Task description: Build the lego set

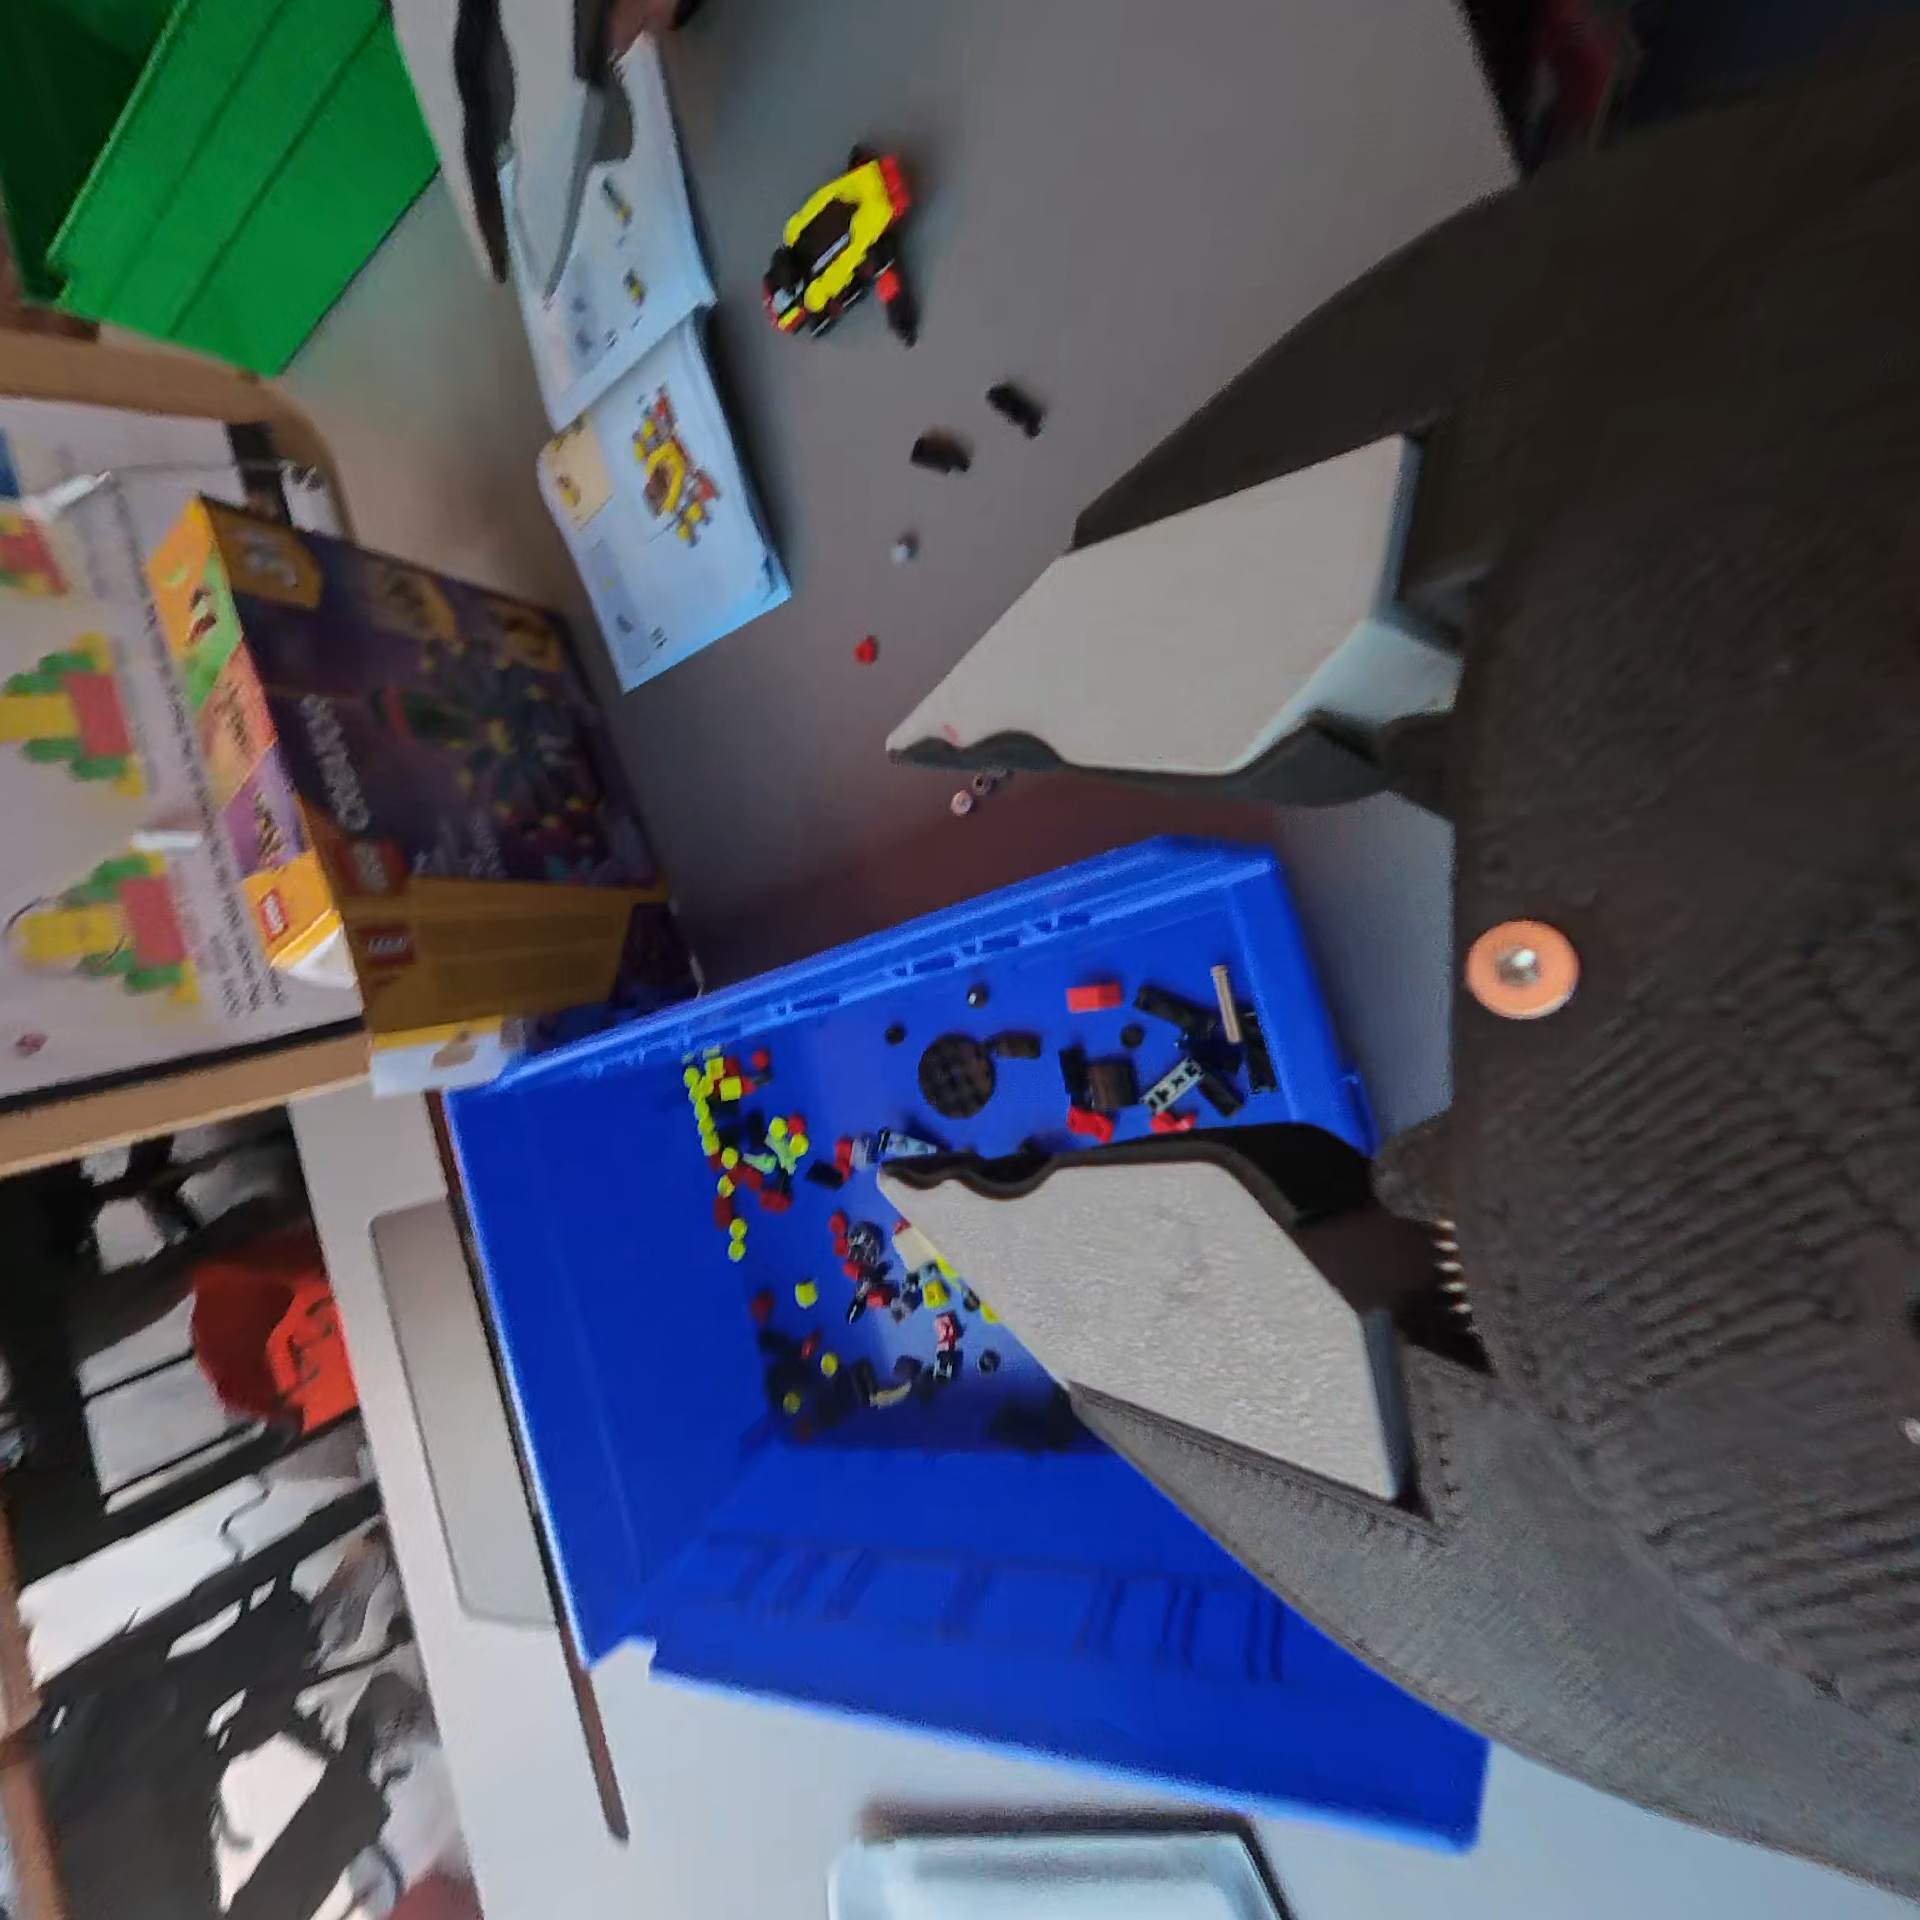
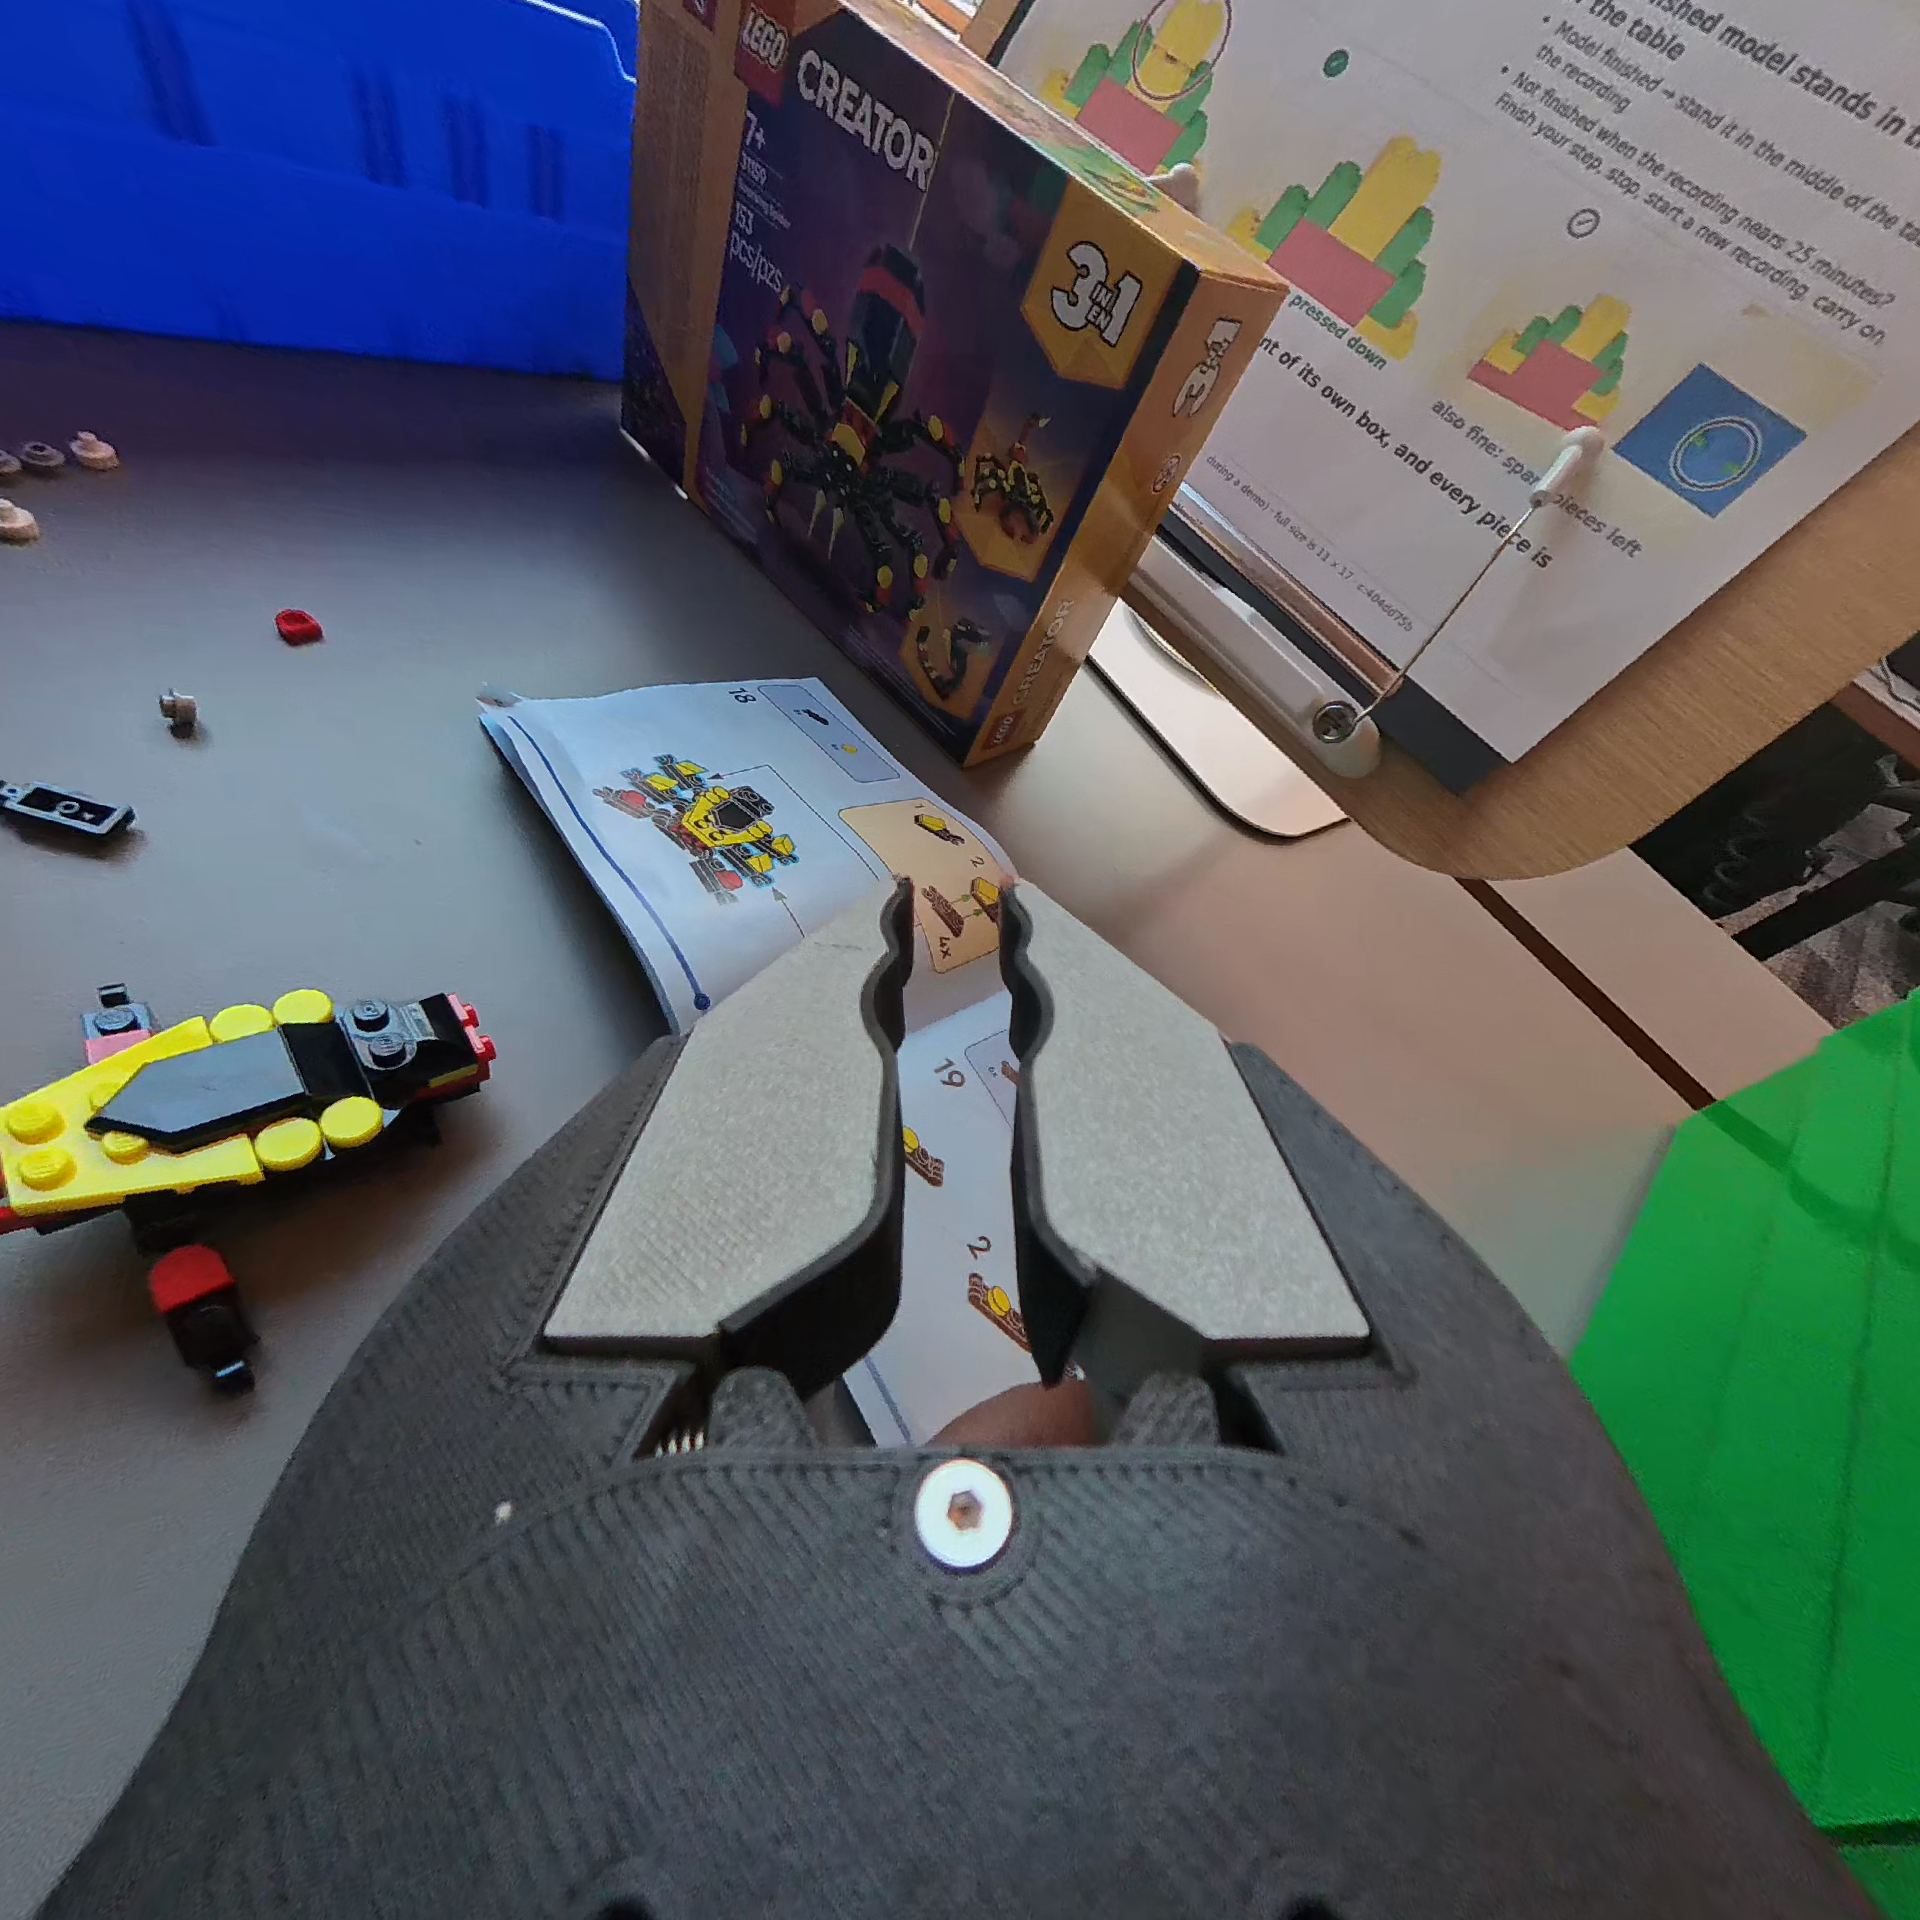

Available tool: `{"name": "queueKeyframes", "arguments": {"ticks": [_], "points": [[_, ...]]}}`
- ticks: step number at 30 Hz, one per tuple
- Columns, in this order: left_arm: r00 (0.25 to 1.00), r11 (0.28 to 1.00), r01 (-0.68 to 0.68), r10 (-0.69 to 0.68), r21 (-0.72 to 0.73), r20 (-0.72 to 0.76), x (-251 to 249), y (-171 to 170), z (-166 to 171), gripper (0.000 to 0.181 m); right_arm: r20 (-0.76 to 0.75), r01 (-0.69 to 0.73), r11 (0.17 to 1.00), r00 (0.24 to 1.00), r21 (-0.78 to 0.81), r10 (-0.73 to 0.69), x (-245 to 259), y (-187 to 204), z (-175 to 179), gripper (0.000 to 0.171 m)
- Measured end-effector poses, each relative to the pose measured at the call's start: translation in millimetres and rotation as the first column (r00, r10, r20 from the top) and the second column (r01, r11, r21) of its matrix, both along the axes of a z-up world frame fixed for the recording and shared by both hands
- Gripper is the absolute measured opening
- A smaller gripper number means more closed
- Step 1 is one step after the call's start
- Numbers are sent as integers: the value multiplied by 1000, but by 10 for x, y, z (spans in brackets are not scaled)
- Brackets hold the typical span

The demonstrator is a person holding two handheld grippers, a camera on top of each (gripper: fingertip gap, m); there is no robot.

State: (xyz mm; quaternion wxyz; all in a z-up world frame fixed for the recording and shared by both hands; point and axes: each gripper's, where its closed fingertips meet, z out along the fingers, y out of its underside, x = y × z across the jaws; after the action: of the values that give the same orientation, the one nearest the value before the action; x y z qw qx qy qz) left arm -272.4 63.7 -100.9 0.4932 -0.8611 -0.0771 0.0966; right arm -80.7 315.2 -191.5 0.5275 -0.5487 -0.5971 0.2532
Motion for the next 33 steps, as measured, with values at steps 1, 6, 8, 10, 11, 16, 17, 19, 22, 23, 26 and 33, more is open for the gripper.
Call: {"name": "queueKeyframes", "arguments": {"ticks": [1, 6, 8, 10, 11, 16, 17, 19, 22, 23, 26, 33], "points": [[999, 999, -39, 39, 29, -9, -77, -8, 28, 72, -2, 1, 1000, 1000, 2, -1, 1, -2, 3, 12], [977, 970, -215, 211, 113, 40, -509, -132, -91, 70, -12, 12, 1000, 1000, -13, -12, 8, 19, 15, 12], [962, 957, -262, 250, 122, 107, -625, -197, -169, 70, -16, 15, 1000, 1000, -22, -15, 11, 28, 19, 12], [948, 935, -312, 296, 166, 115, -753, -289, -142, 65, -21, 16, 1000, 1000, -26, -16, 14, 32, 26, 12], [943, 924, -330, 313, 194, 112, -803, -332, -104, 62, -22, 15, 999, 1000, -28, -16, 14, 33, 26, 12], [950, 893, -313, 295, 323, 104, -973, -325, 241, 59, 2, 20, 999, 1000, -42, -20, -1, 48, -15, 15], [952, 893, -307, 289, 329, 104, -1027, -269, 310, 59, 7, 20, 999, 1000, -43, -20, -4, 49, -23, 15], [956, 896, -293, 277, 335, 96, -1145, -127, 429, 61, 17, 20, 999, 1000, -44, -20, -10, 50, -40, 15], [972, 926, -232, 206, 297, 117, -1237, 167, 432, 62, 44, 19, 999, 999, -39, -17, -26, 48, -82, 16], [979, 937, -196, 169, 290, 116, -1247, 277, 412, 54, 54, 16, 999, 998, -35, -14, -31, 43, -97, 17], [990, 948, -128, 103, 291, 100, -1327, 575, 318, 40, 71, 20, 1000, 997, -18, -19, -40, 44, -121, 17], [992, 971, -122, 124, 206, 1, -1613, 1015, -57, 42, 95, 20, 1000, 995, 17, -21, -71, 43, -153, 17]]}}
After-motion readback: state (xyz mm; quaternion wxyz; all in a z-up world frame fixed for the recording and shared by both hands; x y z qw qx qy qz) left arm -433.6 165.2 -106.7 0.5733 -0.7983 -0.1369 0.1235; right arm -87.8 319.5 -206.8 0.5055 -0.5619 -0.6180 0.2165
